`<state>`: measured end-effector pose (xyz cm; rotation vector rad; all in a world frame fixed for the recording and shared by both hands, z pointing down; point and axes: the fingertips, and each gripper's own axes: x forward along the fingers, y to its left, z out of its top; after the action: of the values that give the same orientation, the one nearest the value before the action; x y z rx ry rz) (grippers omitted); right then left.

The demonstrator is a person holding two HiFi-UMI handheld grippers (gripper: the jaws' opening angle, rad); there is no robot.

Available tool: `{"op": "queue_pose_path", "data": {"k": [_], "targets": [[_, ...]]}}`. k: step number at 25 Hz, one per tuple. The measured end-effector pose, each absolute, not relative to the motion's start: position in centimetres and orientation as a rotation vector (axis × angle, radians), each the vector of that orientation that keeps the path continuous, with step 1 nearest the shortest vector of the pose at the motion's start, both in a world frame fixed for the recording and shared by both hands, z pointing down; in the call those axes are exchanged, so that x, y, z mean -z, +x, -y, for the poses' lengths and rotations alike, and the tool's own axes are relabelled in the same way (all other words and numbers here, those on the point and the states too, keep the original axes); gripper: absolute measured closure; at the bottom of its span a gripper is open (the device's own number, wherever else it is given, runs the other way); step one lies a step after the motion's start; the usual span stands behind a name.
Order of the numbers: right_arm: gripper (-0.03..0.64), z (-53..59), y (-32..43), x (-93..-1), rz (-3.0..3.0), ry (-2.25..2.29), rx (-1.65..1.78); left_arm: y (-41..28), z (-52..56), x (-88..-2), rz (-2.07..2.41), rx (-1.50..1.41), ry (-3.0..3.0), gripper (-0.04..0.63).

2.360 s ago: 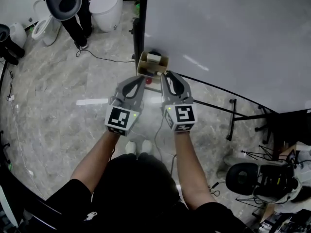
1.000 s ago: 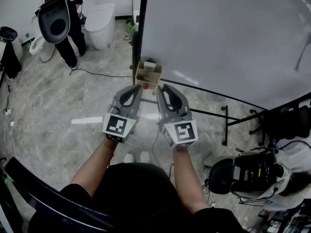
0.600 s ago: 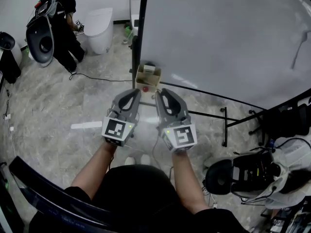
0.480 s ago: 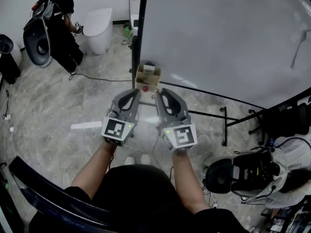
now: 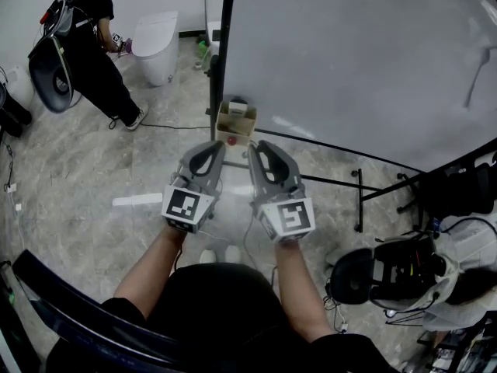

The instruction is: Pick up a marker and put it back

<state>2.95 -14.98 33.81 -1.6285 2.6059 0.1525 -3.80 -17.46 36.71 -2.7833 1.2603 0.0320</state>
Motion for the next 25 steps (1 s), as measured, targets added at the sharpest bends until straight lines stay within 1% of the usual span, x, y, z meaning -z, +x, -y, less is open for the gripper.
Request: {"op": "queue_pose_path", "data": {"k": [5, 17, 25], "targets": [[0.538, 14.9, 2.7, -32.9, -2.603, -1.606, -0.154, -3.7, 17.4, -36.5, -1.264, -0.023, -2.776, 0.592], [0.538, 16.1, 3.1, -35.4, -2.617, -1.594, -0.129, -3.3, 18.1, -37.5, -1.272, -0.009, -2.772, 0.592], [0.538, 17.9, 2.9, -35.3, -2.637, -1.585, -0.140, -3.3, 19.4, -38.5, -1.299, 0.001, -2.780, 0.592]]}}
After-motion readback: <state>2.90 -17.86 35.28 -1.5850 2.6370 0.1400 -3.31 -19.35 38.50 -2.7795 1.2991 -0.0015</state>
